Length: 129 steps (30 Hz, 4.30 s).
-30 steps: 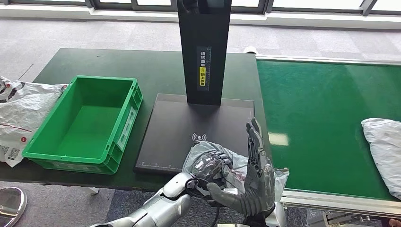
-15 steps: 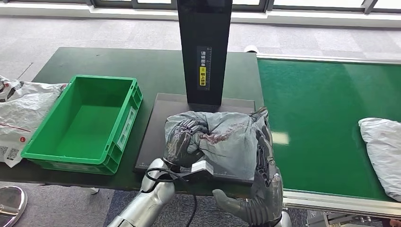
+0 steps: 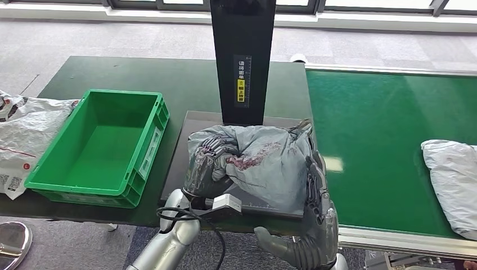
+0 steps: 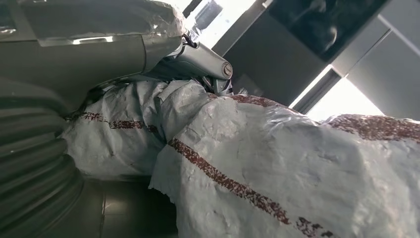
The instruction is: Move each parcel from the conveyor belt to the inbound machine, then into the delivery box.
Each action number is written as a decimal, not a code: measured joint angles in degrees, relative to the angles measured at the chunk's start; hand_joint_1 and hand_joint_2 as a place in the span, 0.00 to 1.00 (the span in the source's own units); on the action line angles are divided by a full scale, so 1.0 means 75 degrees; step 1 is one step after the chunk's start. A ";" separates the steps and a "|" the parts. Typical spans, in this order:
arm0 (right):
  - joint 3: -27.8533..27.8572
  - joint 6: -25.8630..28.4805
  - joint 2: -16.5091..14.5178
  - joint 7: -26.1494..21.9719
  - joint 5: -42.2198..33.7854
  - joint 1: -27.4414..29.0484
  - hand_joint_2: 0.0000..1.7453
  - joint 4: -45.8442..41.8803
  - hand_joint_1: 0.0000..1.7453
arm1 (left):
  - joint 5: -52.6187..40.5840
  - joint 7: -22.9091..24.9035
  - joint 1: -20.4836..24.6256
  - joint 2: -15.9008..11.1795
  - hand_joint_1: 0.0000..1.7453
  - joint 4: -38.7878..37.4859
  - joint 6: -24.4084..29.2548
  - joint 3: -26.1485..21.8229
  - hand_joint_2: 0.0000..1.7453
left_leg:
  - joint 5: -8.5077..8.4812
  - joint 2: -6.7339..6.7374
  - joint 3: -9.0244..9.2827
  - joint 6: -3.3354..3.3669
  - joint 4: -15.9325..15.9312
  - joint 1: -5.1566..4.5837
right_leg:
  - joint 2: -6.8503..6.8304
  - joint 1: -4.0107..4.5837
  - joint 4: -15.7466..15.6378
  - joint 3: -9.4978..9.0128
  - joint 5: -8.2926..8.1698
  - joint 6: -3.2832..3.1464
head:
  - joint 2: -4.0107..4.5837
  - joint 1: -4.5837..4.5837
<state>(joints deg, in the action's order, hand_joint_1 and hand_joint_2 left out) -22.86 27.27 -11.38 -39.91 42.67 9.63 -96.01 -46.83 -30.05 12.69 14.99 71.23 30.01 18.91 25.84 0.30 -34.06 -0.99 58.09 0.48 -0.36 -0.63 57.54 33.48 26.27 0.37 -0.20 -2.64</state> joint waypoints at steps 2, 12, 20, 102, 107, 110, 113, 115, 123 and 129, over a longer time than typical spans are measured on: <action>0.0001 0.0009 0.0007 -0.0008 -0.0028 0.0023 1.00 -0.0015 0.00 | 0.0190 -0.0021 -0.0148 -0.0047 1.00 0.0347 -0.0099 -0.0001 1.00 | 0.0002 0.0000 -0.0001 -0.0001 0.0000 0.0000 | 0.0000 0.0000 0.0000 0.0001 0.0003 -0.0002 | 0.0000 0.0000; 0.0003 0.0157 0.0050 0.0018 -0.0102 0.0134 1.00 -0.0053 0.00 | 0.0382 0.1092 0.0986 -0.0727 1.00 0.0398 0.0024 -0.1256 1.00 | -0.0021 -0.0002 -0.0006 -0.0024 -0.0001 0.0006 | -0.0005 0.0022 0.0002 0.0011 -0.0008 -0.0020 | 0.0000 0.0001; 0.0003 -0.0165 0.0075 -0.0018 -0.0204 0.0202 1.00 -0.0098 0.00 | -0.0150 0.1904 0.4418 -0.2008 1.00 -0.2602 -0.0068 -0.3232 1.00 | -0.0074 0.0052 -0.0025 -0.0066 -0.0009 0.0034 | 0.0055 0.0052 0.0019 0.0062 -0.0071 -0.0077 | 0.0000 0.0003; 0.0035 -0.0527 0.0050 0.0121 0.0136 0.0269 1.00 -0.0270 0.00 | -0.1036 0.2782 0.4986 -0.3266 0.00 -0.6266 -0.0041 -0.6964 0.00 | -0.0081 0.0033 -0.0064 -0.0082 -0.0010 0.0046 | 0.0042 0.0066 0.0021 0.0097 -0.0070 -0.0087 | 0.0000 0.0000; 0.0044 -0.0352 0.0049 0.0218 0.0253 0.0268 1.00 -0.0272 0.00 | -0.0484 0.2032 0.4965 -0.3216 0.00 -0.6129 0.0152 -0.7033 0.00 | -0.0081 0.0033 -0.0064 -0.0081 -0.0010 0.0046 | 0.0043 0.0065 0.0020 0.0098 -0.0070 -0.0087 | 0.0000 0.0000; 0.0161 0.0064 0.0030 0.0642 0.0591 0.0267 1.00 -0.0275 0.00 | 0.1014 0.0430 0.4714 -0.2922 0.00 -0.5586 -0.0573 -0.7204 0.00 | -0.0079 0.0032 -0.0059 -0.0080 -0.0010 0.0036 | 0.0042 0.0055 0.0020 0.0095 -0.0069 -0.0085 | 0.0000 0.0000; 0.0600 0.0395 -0.0009 0.1406 0.1169 0.0238 1.00 -0.0263 0.00 | 0.2696 -0.0617 0.3792 -0.2222 0.00 -0.4399 -0.1781 -0.7114 0.00 | -0.0067 0.0037 -0.0044 -0.0070 -0.0011 0.0014 | 0.0043 0.0033 0.0019 0.0085 -0.0061 -0.0073 | 0.0000 0.0002; 0.1126 0.0504 -0.0012 0.1997 0.1717 0.0155 1.00 -0.0185 0.00 | 0.3770 -0.0817 0.3000 -0.1631 0.00 -0.3395 -0.2267 -0.6673 0.00 | -0.0050 0.0028 -0.0028 -0.0049 -0.0011 0.0001 | 0.0035 0.0009 0.0016 0.0058 -0.0042 -0.0046 | 0.0000 -0.0001; 0.3502 0.1190 0.1052 0.3159 0.3639 -0.0788 1.00 0.2136 0.00 | 0.5922 -0.0986 0.0039 -0.0158 0.00 -0.0610 -0.2923 -0.3810 0.00 | 0.0026 -0.0003 0.0068 0.0045 0.0010 -0.0038 | -0.0005 -0.0044 -0.0002 -0.0082 0.0018 0.0053 | 0.0000 0.0010; 0.4333 0.0937 0.1493 0.2578 0.2903 -0.1349 1.00 0.3470 0.00 | 0.5908 -0.1179 -0.0777 -0.0040 0.00 0.0371 -0.3016 -0.3110 0.00 | 0.0025 0.0003 0.0046 0.0046 0.0017 -0.0043 | 0.0009 -0.0041 -0.0002 -0.0048 0.0006 0.0059 | 0.0000 0.0015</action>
<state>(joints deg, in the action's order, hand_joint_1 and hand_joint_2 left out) 9.63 34.30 -0.19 -20.57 64.45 -0.49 -69.98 -2.52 -38.89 6.87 14.69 74.01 7.39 -4.42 26.03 0.32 -33.72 -0.65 58.21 0.16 -0.29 -0.94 57.52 33.12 26.31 0.82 -0.20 -2.54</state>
